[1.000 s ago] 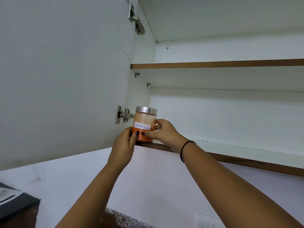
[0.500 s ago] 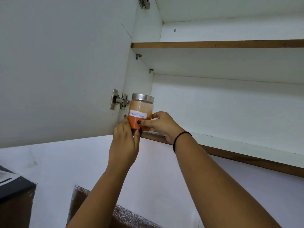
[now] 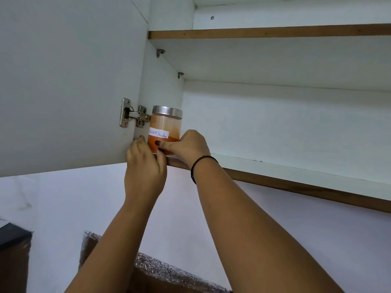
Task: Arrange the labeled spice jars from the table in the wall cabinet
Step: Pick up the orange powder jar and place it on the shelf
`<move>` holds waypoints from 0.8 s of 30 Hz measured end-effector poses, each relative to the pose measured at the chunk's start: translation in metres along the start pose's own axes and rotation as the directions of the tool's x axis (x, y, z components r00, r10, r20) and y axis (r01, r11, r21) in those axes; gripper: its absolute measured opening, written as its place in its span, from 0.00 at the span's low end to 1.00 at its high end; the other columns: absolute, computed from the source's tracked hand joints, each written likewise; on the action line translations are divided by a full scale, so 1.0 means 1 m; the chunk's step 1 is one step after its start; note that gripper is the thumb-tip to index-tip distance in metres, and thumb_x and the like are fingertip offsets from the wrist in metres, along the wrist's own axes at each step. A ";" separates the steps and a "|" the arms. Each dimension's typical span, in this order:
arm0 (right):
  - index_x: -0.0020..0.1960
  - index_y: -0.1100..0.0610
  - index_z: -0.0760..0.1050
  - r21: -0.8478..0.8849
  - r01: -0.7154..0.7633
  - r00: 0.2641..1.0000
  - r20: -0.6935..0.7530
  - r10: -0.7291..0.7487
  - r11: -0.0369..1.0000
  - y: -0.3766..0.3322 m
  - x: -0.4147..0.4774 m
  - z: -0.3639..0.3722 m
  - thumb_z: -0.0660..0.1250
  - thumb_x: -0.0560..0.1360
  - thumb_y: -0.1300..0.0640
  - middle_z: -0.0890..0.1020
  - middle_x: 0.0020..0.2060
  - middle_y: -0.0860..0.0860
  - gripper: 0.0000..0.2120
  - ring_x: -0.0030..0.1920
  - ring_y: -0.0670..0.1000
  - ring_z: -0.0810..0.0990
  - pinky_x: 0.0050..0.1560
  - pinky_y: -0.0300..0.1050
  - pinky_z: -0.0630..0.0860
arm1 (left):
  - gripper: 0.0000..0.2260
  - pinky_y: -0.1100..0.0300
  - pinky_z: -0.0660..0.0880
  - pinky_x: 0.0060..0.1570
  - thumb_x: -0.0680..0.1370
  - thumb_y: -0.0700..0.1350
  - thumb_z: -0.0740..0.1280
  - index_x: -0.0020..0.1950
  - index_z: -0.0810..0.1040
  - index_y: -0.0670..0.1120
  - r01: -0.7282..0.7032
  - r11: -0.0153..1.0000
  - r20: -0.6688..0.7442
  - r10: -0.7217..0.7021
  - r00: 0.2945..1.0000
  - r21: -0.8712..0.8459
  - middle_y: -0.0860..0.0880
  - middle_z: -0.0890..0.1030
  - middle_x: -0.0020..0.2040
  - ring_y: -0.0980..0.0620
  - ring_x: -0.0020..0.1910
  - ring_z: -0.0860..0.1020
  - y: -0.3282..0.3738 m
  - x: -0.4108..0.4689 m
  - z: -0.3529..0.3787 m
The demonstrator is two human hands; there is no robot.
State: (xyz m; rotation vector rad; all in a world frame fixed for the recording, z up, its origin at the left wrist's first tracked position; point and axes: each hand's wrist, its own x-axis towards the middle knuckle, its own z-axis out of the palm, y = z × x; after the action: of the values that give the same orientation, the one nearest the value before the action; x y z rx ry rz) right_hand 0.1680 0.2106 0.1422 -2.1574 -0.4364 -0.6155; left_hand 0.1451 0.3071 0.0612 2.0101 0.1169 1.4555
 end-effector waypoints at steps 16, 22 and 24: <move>0.57 0.58 0.78 -0.064 -0.022 0.995 0.093 0.028 0.998 0.002 0.008 0.000 0.74 0.69 0.40 0.83 0.49 0.53 0.26 0.49 0.53 0.81 0.53 0.49 0.79 | 0.19 0.52 0.74 0.57 0.83 0.48 0.58 0.72 0.69 0.43 -0.048 0.996 0.039 0.051 0.998 -0.077 0.44 0.75 0.65 0.46 0.64 0.71 -0.013 0.002 -0.002; 0.59 0.60 0.76 -0.064 -0.046 0.993 0.104 0.052 0.997 0.001 0.009 -0.004 0.75 0.71 0.47 0.82 0.51 0.55 0.23 0.52 0.54 0.80 0.52 0.46 0.77 | 0.17 0.53 0.74 0.59 0.83 0.48 0.57 0.70 0.72 0.45 -0.065 0.992 0.060 0.072 0.996 -0.111 0.46 0.76 0.65 0.48 0.64 0.71 -0.016 0.001 -0.003; 0.59 0.60 0.77 -0.073 -0.048 0.992 0.113 0.056 0.996 0.000 0.008 -0.005 0.74 0.72 0.47 0.82 0.50 0.54 0.22 0.52 0.54 0.80 0.50 0.45 0.77 | 0.17 0.55 0.72 0.59 0.83 0.48 0.57 0.71 0.72 0.45 -0.076 0.991 0.066 0.084 0.994 -0.113 0.47 0.75 0.66 0.48 0.66 0.70 -0.017 -0.001 -0.004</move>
State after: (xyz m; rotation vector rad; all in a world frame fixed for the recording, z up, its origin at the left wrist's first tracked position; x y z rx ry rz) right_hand 0.1734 0.2073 0.1489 -2.2723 -0.4240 -0.4853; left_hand 0.1462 0.3221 0.0520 1.9929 -0.0735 1.4068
